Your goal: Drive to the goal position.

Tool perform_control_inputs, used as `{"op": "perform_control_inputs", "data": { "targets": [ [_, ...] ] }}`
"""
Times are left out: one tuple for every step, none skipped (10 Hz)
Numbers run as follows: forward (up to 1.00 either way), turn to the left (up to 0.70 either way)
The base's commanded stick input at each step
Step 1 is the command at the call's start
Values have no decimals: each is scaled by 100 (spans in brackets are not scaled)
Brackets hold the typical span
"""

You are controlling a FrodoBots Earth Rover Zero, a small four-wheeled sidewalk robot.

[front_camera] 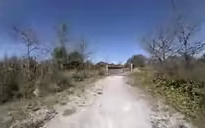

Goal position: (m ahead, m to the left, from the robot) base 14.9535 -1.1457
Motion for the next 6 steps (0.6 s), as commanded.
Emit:
{"op": "perform_control_inputs", "data": {
  "targets": [
    [70, 0],
    [70, 0],
    [70, 0],
    [70, 0],
    [70, 0],
    [70, -14]
  ]
}}
